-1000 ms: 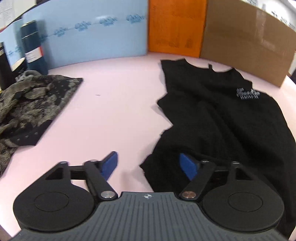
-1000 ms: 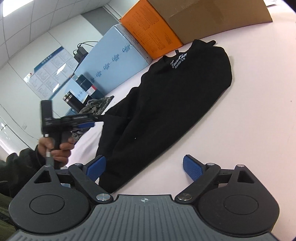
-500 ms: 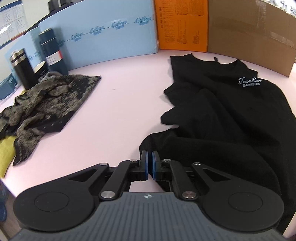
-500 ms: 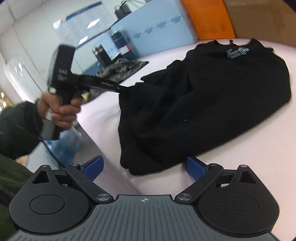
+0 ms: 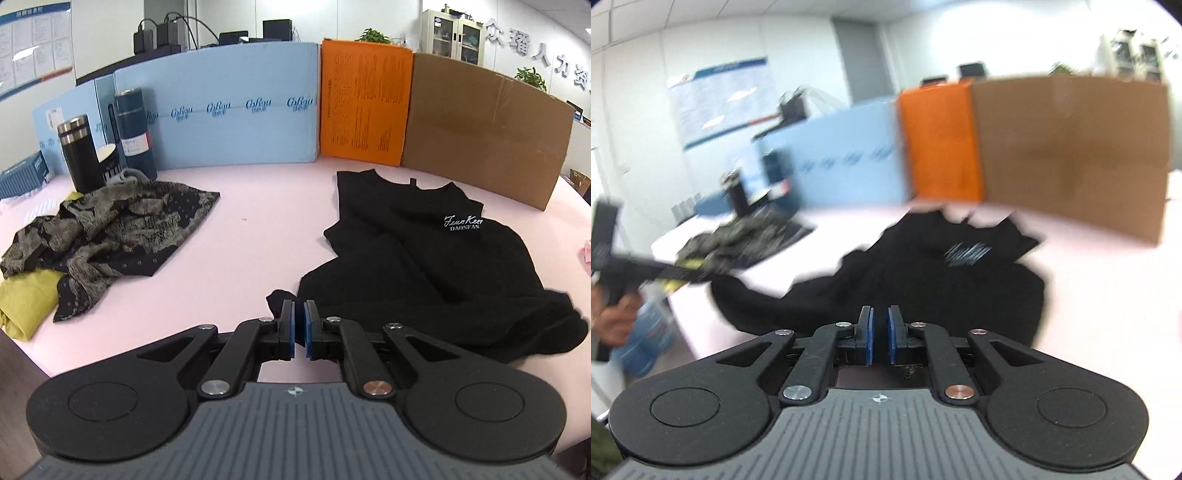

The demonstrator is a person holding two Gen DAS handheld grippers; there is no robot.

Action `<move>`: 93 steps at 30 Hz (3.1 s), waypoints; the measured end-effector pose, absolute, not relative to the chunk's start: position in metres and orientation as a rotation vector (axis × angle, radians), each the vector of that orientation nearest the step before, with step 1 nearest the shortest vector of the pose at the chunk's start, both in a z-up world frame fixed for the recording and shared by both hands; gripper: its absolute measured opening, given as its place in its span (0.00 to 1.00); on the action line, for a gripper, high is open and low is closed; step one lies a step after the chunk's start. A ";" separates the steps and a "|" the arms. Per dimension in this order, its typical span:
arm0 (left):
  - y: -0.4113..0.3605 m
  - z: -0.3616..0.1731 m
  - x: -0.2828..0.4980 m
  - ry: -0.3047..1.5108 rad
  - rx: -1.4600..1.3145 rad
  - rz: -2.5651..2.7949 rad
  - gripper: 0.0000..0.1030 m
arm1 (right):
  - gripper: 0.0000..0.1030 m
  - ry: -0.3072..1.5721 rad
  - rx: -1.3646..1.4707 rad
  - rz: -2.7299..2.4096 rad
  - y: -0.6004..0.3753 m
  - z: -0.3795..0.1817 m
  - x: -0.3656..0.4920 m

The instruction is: Fold clothes

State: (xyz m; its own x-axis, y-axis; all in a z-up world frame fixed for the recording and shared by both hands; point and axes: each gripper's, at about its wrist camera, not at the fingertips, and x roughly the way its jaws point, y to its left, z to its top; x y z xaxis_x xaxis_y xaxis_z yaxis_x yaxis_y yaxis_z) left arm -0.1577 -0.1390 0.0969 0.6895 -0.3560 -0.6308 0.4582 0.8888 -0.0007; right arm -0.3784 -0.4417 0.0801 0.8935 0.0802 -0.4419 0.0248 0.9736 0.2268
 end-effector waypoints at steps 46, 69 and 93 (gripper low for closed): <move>-0.102 0.028 -0.125 0.862 0.073 -0.322 0.74 | 0.87 0.527 0.602 0.009 -0.433 -0.002 -0.403; -0.060 0.026 -0.118 0.910 -0.035 -0.200 0.80 | 0.05 0.401 0.794 0.232 -0.441 0.034 -0.369; -0.076 0.011 -0.127 0.807 0.023 -0.219 0.82 | 0.54 0.521 0.776 -0.146 -0.458 0.006 -0.494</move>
State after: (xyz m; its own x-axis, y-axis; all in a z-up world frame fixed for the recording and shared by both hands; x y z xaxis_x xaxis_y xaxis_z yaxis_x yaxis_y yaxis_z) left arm -0.1265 -0.0764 0.0109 0.6706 -0.1856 -0.7182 0.2032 0.9771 -0.0629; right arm -0.4943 -0.4583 0.0057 0.8641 0.0627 -0.4994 0.3123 0.7112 0.6298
